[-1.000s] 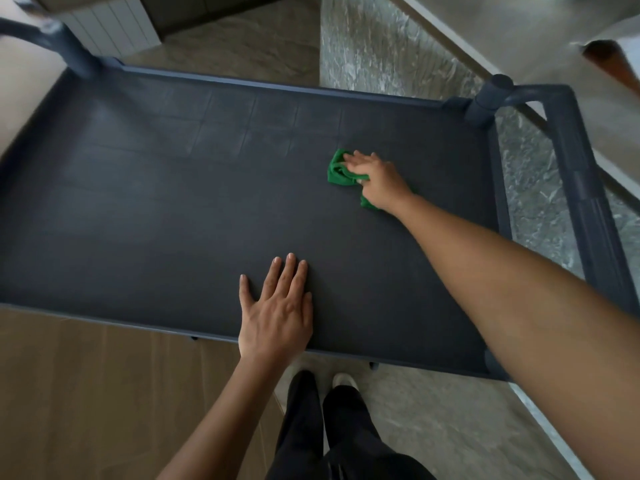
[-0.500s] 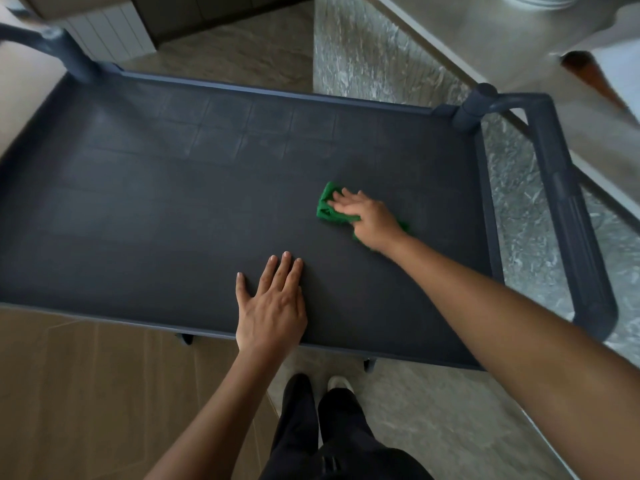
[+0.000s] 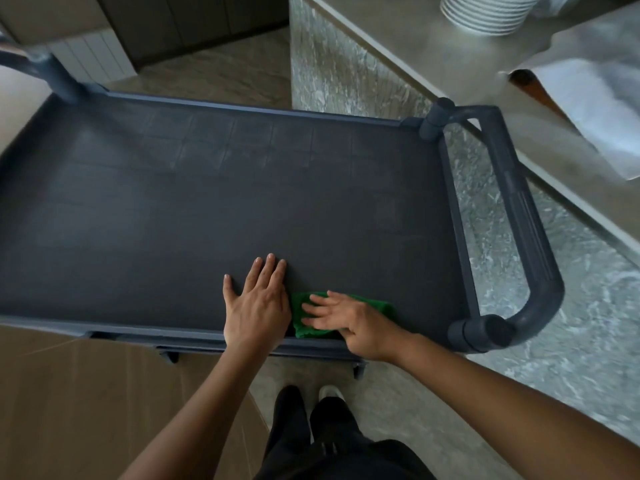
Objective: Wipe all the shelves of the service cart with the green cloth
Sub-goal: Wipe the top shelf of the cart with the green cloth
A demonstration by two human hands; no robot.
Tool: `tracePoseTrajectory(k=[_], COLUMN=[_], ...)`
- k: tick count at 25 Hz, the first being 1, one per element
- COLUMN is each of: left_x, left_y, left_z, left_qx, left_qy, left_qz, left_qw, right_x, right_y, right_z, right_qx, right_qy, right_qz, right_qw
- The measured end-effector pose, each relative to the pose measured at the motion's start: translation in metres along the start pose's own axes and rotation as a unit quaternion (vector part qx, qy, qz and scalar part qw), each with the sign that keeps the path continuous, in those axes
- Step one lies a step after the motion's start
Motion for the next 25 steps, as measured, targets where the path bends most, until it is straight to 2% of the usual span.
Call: tracePoseTrajectory(k=[4,9,15,19,25], left_x=[0.001,0.002,-0.011,-0.013,-0.013], left_y=[0.001,0.000,0.010,0.000,-0.014], left_z=[0.001,-0.003,-0.039,-0.077,-0.067], left_qx=[0.005,0.014,0.029,0.024,0.014], left_qy=[-0.014,-0.025,-0.055,-0.107,-0.091], left_qz=[0.005,0.017,-0.010,-0.008,0.023], left_qw=[1.000,0.999,0.998,0.994,0.995], right_x=[0.008,0.045,0.052,0.051,0.038], right_y=[0.004,0.030,0.028,0.031,0.037], right_z=[-0.006,-0.050,-0.050,-0.050,-0.049], right_qx=[0.000,0.013,0.082,0.068,0.069], right_qy=[-0.011,-0.055,-0.028,-0.021,-0.014], right_qz=[0.007,-0.019,-0.014,-0.023,-0.055], right_qw=[1.000,0.998,0.996,0.997,0.996])
Point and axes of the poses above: each hand's wrist, its own x-axis away from the middle knuckle, its own y-axis out of the back of the hand, z = x × y, the point moved 10 cm from there along -x, towards the middle knuckle, and after that the axes turned 13 degrees about -y, right-handed, at the moved point
